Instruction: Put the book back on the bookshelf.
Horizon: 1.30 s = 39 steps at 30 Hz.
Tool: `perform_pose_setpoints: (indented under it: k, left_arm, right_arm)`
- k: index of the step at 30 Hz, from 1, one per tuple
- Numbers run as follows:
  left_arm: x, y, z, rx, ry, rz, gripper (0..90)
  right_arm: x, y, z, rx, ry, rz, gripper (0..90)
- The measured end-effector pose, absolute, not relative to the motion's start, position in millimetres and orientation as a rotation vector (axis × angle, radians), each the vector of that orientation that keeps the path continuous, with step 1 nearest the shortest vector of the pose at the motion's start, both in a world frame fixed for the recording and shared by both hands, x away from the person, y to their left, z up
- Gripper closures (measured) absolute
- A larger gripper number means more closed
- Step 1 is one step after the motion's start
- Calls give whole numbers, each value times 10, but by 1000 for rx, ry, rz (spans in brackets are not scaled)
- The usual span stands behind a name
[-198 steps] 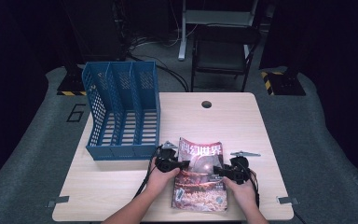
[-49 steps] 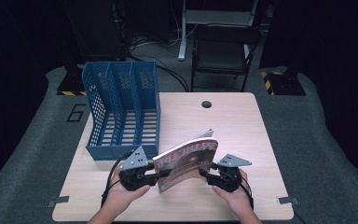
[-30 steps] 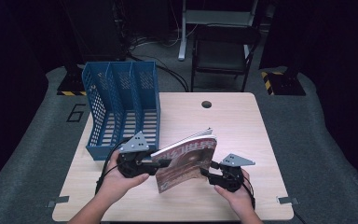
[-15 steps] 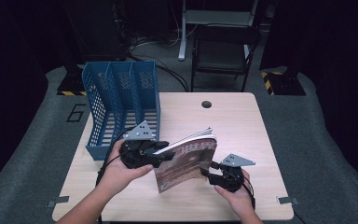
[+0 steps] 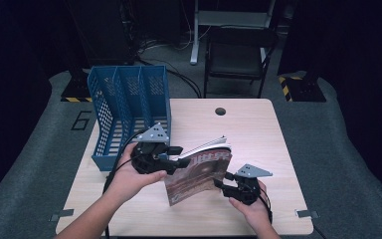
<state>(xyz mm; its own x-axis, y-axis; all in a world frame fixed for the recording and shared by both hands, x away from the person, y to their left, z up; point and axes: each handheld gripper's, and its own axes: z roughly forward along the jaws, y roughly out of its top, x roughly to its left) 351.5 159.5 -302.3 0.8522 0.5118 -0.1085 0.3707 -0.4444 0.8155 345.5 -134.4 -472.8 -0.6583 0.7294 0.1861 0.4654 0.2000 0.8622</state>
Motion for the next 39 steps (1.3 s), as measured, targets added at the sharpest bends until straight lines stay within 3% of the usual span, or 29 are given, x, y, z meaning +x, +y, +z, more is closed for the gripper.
perform_pose_setpoints:
  k: [11, 20, 39]
  left_arm:
    - [3559, 1548, -2984, 2109, 656, 195, 552]
    - [3593, 1462, -2957, 2132, 629, 188, 640]
    - [3713, 1280, -2925, 2261, 623, 194, 741]
  right_arm:
    - [3460, -1340, -4729, 1140, 2211, 1442, 507]
    - [3467, -1344, -4729, 1140, 2208, 1450, 517]
    - [3476, -1375, -4722, 1169, 2195, 1474, 561]
